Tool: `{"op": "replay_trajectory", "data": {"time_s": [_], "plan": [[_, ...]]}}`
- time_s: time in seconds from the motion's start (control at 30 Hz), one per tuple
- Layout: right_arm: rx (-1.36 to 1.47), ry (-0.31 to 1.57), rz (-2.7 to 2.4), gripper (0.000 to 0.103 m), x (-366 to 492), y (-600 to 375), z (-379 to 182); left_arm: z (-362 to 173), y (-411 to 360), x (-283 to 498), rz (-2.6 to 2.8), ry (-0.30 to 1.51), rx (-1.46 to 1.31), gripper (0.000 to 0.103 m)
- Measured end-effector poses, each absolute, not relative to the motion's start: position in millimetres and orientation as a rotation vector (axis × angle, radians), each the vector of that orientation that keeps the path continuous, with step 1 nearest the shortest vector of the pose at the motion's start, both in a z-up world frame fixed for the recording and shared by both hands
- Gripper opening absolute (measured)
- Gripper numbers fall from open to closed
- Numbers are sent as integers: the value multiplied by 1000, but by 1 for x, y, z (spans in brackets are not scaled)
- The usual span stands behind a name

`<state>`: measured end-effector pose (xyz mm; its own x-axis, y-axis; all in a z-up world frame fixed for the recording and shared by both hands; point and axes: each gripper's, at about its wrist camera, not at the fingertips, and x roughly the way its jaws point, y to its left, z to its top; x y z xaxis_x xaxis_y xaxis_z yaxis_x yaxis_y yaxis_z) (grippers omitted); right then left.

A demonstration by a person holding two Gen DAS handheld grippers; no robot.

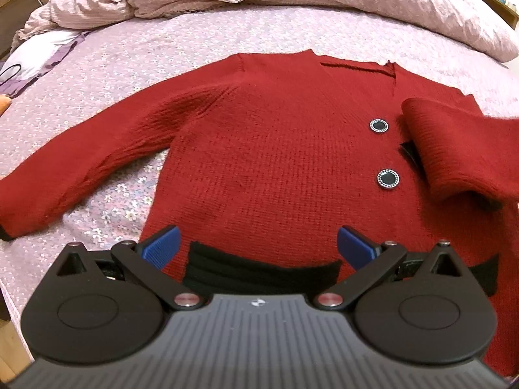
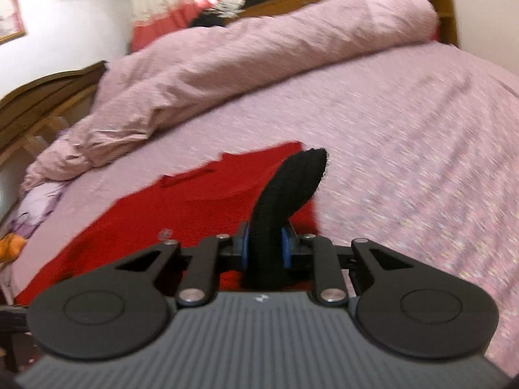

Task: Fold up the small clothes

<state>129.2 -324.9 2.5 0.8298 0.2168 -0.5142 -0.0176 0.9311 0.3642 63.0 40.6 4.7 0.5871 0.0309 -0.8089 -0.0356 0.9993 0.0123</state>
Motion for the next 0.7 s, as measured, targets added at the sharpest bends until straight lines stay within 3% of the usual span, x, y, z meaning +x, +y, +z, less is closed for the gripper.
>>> {"op": "replay_trajectory", "data": {"time_s": [0.53,0.6,0.7], "plan": [[414,569,439,24,154,-237,11,18,73,66,115,899,-26,103],[433,577,483,37,160,-226,7,19,75,66,120,899,-32,103],[435,603,502,47,166,-214,2,20,77,64,123,895,-32,103]]}}
